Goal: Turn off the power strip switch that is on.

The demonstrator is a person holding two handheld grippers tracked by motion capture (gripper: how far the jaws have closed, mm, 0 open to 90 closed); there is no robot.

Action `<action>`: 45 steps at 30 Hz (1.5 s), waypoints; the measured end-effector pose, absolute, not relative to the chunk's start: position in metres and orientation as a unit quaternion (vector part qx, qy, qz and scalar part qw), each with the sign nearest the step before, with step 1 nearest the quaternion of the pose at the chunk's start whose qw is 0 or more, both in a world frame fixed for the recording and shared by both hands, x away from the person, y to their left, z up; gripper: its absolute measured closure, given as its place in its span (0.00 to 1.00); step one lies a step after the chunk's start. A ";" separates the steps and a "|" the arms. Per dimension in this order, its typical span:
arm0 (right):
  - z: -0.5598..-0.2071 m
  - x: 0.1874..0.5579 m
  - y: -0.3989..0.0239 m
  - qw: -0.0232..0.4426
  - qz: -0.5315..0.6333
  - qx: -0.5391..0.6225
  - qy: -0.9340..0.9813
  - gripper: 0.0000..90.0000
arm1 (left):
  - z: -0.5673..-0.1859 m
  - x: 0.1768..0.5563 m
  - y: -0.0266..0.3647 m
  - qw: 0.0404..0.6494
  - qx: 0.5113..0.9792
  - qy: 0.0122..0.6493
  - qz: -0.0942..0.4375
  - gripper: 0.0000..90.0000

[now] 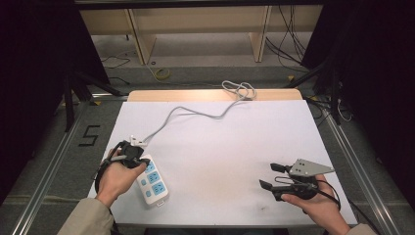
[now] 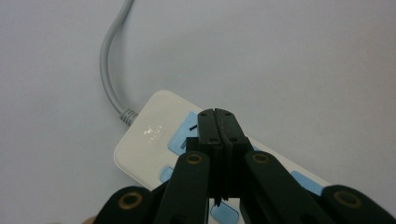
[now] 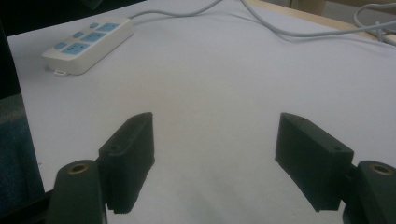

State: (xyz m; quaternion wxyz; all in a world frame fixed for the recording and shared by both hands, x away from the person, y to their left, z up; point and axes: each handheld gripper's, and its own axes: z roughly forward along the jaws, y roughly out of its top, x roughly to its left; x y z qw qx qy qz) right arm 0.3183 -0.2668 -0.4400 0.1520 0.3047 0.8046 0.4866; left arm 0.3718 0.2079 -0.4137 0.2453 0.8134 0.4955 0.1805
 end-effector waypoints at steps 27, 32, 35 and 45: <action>-0.440 0.318 -0.267 0.152 0.488 0.304 0.804 0.32 | -0.408 0.369 0.199 0.426 0.769 0.431 0.206 0.65; -0.440 0.318 -0.267 0.153 0.490 0.304 0.803 0.32 | -0.411 0.369 0.194 0.450 0.763 0.413 0.211 0.55; -0.440 0.318 -0.267 0.153 0.490 0.304 0.803 0.32 | -0.413 0.368 0.189 0.463 0.764 0.396 0.214 0.44; -0.439 0.318 -0.268 0.153 0.492 0.300 0.803 0.31 | -0.426 0.351 0.170 0.488 0.784 0.336 0.188 0.22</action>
